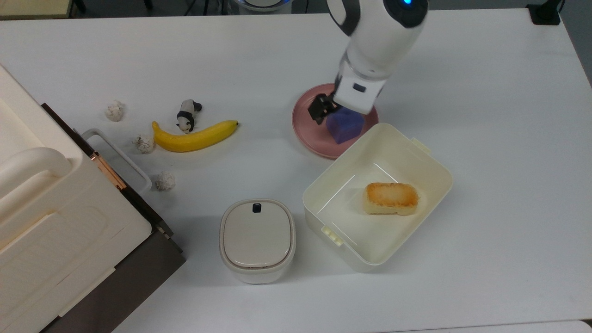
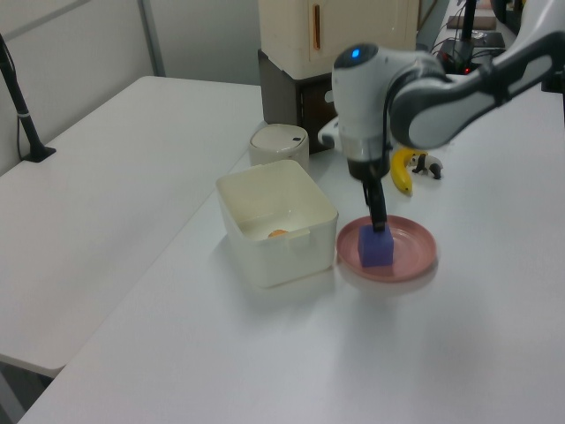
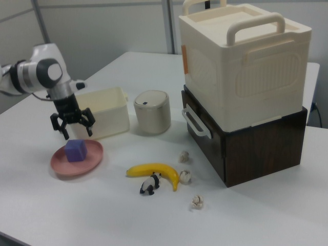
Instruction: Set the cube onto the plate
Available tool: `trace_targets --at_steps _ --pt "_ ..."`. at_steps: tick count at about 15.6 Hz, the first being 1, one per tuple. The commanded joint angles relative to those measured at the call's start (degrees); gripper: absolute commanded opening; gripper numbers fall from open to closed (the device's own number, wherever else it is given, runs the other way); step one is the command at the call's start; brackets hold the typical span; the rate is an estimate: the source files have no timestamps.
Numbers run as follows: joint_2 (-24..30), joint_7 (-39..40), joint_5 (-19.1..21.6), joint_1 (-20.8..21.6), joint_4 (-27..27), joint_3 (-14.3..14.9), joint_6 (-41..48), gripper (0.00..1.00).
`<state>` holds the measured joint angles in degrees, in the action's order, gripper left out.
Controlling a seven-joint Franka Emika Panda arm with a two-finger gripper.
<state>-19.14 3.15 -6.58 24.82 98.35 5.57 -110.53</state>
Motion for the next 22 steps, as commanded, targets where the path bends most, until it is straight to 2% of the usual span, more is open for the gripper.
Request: trace_targets --at_steps 1,5,8,12,16,22 --pt "6.65 -1.65 0.78 -2.92 0.35 0.41 5.57 1.0" --pt "11.93 -1.48 0.78 -8.36 -1.05 0.49 9.54 1.0" --pt "12.47 -1.22 1.4 -13.73 -3.42 0.49 10.94 1.0" --pt "12.38 -0.69 1.57 -18.04 -4.13 0.58 11.3 1.0" --pt "12.46 -0.43 3.67 -20.86 -4.13 0.5 11.48 1.0" --pt "12.03 -0.95 4.83 -22.45 -6.16 0.5 12.18 1.0"
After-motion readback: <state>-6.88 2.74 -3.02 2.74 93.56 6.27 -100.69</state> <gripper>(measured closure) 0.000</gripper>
